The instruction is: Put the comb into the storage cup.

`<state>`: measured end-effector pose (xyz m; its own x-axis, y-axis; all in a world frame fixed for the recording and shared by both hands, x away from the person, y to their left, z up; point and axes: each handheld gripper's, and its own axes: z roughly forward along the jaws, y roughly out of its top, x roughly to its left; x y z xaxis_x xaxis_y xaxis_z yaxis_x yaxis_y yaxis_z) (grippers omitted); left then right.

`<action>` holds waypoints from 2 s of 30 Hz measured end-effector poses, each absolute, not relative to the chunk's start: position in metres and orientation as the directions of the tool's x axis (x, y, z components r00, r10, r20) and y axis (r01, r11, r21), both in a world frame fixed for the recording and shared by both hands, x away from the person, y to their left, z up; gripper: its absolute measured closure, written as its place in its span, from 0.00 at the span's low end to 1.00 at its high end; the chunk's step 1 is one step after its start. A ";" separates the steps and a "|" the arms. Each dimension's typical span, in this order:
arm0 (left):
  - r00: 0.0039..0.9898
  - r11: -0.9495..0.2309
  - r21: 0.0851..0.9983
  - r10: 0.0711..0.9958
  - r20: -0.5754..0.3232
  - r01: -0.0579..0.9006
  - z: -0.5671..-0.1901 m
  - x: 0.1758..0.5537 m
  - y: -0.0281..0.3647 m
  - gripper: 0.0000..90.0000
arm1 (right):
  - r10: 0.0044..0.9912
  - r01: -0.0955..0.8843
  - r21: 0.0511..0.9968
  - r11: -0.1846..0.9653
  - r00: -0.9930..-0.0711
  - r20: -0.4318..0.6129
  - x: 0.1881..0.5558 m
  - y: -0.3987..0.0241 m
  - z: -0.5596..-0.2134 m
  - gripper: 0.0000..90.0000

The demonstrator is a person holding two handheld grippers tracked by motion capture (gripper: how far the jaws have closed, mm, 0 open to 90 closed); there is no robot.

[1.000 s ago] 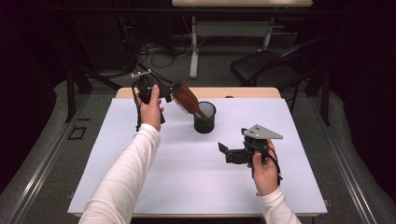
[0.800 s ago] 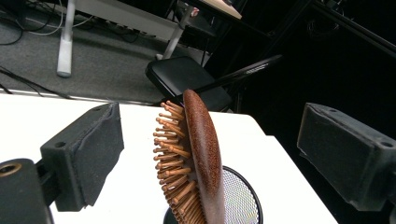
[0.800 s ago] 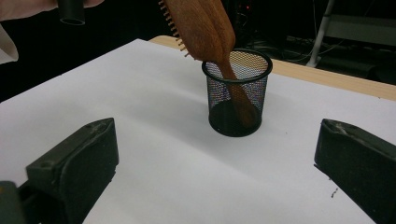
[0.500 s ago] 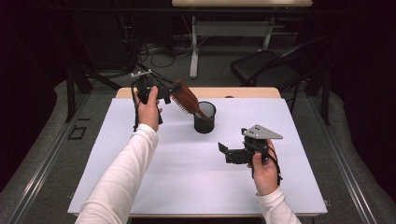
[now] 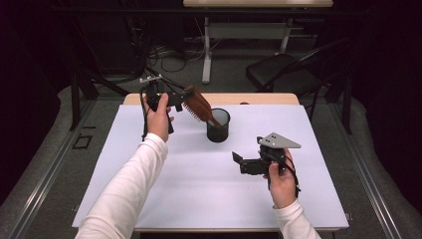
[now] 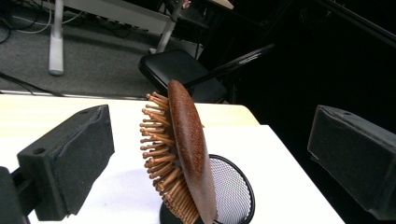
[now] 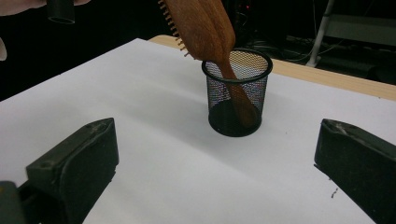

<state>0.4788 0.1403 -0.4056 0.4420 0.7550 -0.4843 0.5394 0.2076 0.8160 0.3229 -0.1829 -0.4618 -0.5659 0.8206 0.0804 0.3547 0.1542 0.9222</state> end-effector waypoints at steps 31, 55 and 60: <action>0.561 -0.015 0.848 0.756 -0.338 0.530 -0.401 0.464 0.135 0.00 | 0.822 0.354 0.922 0.156 -0.565 0.078 0.323 -0.183 -0.462 0.00; 0.686 -0.127 0.880 0.681 -0.257 0.457 -0.396 0.431 0.156 0.00 | 0.828 0.357 0.923 0.145 -0.554 0.084 0.323 -0.187 -0.461 0.00; 0.707 -0.120 0.886 0.654 -0.269 0.449 -0.394 0.420 0.163 0.00 | 0.829 0.358 0.923 0.141 -0.552 0.087 0.323 -0.188 -0.460 0.00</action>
<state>0.4203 0.1628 -0.3936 0.7066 0.6545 -0.2690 0.4487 -0.1204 0.8856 0.3225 -0.1884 -0.4603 -0.5519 0.8294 0.0871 0.3580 0.1412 0.9230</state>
